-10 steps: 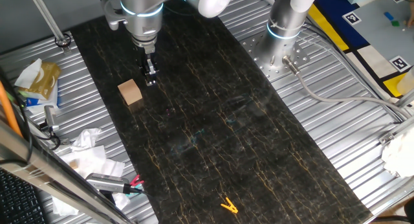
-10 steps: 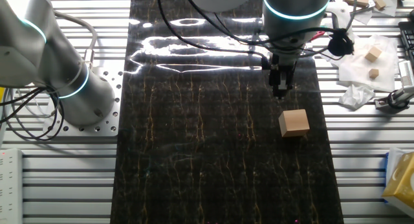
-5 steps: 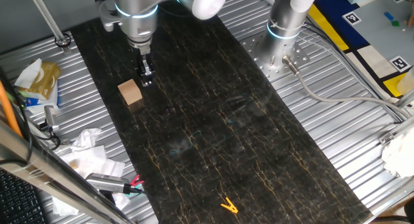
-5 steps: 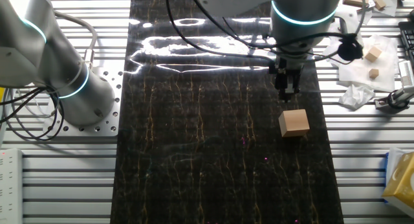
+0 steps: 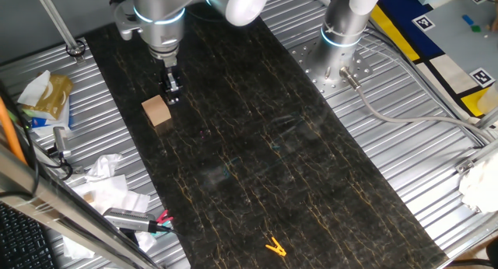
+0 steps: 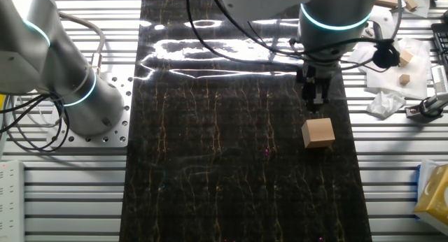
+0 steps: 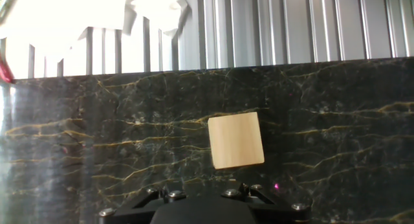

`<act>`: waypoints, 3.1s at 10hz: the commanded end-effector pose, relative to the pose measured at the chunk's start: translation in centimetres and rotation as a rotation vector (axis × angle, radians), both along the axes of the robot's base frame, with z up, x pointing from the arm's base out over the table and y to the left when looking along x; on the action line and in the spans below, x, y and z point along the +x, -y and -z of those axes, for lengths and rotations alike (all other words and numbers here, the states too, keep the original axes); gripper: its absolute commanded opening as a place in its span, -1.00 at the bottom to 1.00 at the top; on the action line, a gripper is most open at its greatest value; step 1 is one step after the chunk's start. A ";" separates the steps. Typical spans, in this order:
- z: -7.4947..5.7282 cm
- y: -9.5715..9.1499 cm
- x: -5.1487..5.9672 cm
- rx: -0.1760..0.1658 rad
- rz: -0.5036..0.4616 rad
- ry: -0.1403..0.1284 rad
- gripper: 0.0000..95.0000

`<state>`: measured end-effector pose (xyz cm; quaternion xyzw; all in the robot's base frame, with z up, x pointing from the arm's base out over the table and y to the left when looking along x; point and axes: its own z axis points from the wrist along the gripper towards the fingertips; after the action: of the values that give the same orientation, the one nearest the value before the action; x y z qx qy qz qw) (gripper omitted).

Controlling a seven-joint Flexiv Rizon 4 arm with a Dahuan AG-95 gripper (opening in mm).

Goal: Hold a small block with the gripper and sweep it from left to right on the table

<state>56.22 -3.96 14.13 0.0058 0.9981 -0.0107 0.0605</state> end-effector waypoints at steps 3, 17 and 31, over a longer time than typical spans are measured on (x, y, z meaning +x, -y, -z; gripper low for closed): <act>0.2 0.3 0.4 -0.009 -0.010 -0.001 -0.20; 2.0 1.0 1.4 -0.023 -0.023 -0.007 -0.60; 2.7 1.0 1.7 -0.021 -0.028 -0.012 -0.20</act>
<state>57.84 -5.00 11.41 -0.0087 0.9983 -0.0203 0.0546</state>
